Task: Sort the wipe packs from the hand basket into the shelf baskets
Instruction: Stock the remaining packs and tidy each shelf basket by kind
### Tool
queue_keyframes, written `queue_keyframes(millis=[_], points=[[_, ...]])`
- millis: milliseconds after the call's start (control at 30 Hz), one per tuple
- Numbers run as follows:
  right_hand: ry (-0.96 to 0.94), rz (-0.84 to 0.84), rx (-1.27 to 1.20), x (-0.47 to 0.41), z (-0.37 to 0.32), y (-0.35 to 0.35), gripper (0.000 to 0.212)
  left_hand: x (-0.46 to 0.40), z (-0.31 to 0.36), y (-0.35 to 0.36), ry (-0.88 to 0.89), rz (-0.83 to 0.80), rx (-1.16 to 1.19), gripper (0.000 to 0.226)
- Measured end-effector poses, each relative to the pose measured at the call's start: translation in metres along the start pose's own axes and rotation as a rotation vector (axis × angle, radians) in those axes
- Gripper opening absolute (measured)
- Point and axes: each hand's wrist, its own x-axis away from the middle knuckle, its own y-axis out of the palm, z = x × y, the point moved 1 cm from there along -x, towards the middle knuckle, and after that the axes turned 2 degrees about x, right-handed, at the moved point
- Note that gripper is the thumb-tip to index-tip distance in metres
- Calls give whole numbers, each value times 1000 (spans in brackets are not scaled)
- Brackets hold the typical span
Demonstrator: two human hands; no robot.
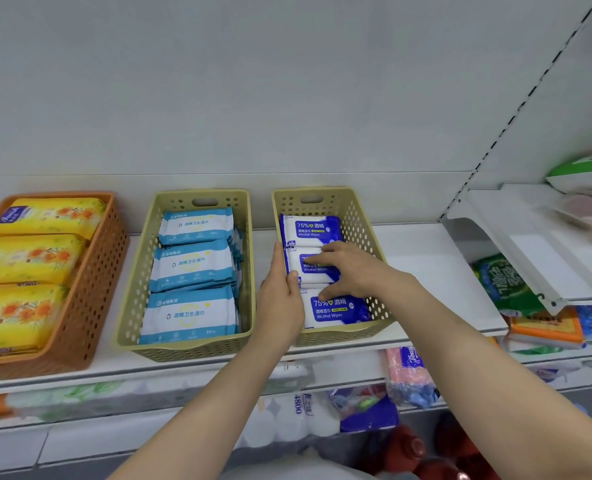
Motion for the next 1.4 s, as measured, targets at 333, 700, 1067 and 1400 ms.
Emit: queue_keyframes(millis=[333,700,1067,1400], points=[[57,-8,-51,10,-6,1,78,4,6,-3,29,-18,10,57],[147,144,-100,9,-6,-5,59,2,1,-1,65,-18,-10,56],[108,176,2,2,-2,3,59,2,3,-1,47,8,-18,54],[117,218,8,6,-3,9,58,0,0,1,50,-4,33,54]])
